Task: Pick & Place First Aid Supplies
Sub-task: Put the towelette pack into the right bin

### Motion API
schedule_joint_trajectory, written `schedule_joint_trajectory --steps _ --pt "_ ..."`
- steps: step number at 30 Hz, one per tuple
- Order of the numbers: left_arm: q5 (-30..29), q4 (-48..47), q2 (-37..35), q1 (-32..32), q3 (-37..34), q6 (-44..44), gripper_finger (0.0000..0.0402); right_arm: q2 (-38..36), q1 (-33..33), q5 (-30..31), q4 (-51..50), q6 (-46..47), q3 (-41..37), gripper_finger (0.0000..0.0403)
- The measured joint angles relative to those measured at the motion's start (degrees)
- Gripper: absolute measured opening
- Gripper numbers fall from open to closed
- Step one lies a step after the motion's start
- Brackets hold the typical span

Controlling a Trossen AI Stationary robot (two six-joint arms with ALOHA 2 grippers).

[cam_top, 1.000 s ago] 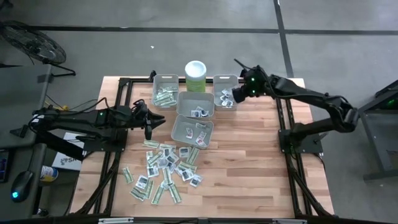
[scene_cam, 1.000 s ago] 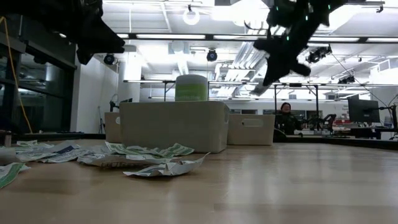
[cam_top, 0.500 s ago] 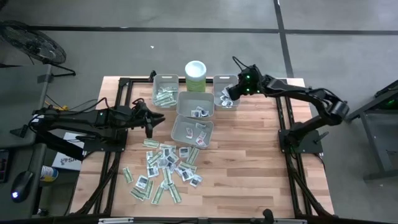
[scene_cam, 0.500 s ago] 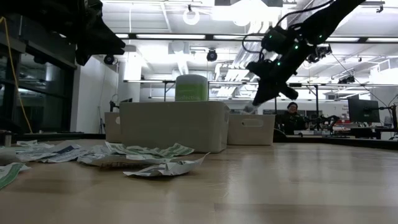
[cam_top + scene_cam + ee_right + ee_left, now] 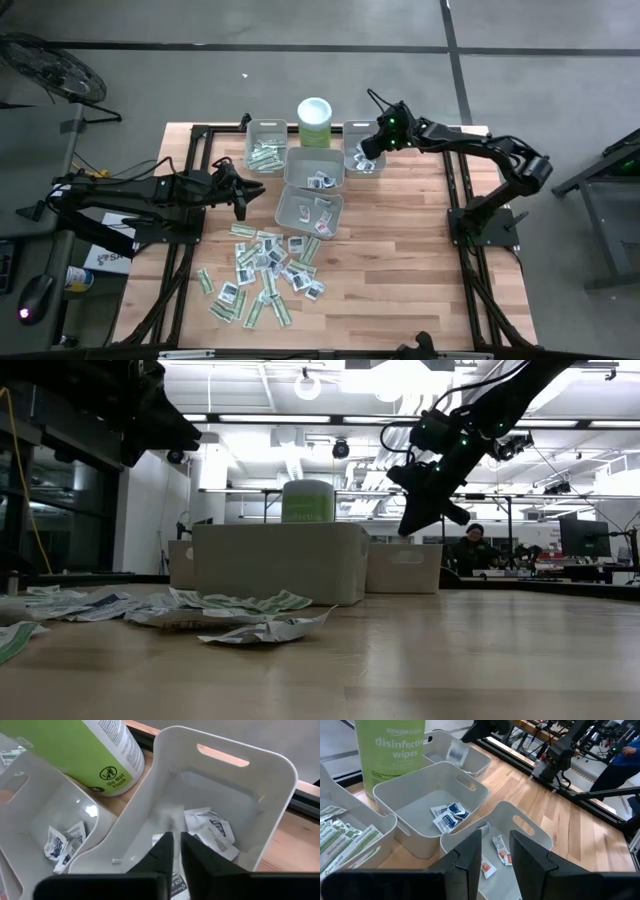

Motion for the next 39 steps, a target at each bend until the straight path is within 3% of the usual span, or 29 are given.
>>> schedule_joint_trajectory --steps 9,21,27,33,39 --pt "0.95 -1.73 -0.01 0.00 0.02 -1.20 0.0101 -0.59 0.00 -1.66 -0.28 -0.17 0.00 0.0113" --pt "9.43 -1.87 0.98 0.00 0.04 -3.41 0.0101 -12.19 4.50 -3.73 -3.29 -1.22 0.00 0.0121" --pt "16.58 -1.89 4.47 -0.02 0.04 -3.59 0.0101 -15.45 13.50 -0.97 -6.66 2.45 0.00 0.0121" --pt "22.66 -1.31 7.36 -0.23 0.04 -3.57 0.0101 -15.82 25.17 6.15 -9.34 9.07 0.00 0.0121" --pt "23.41 2.02 9.96 -5.67 0.04 -1.78 0.0101 -15.82 37.40 14.90 -9.43 18.64 -0.22 0.0121"
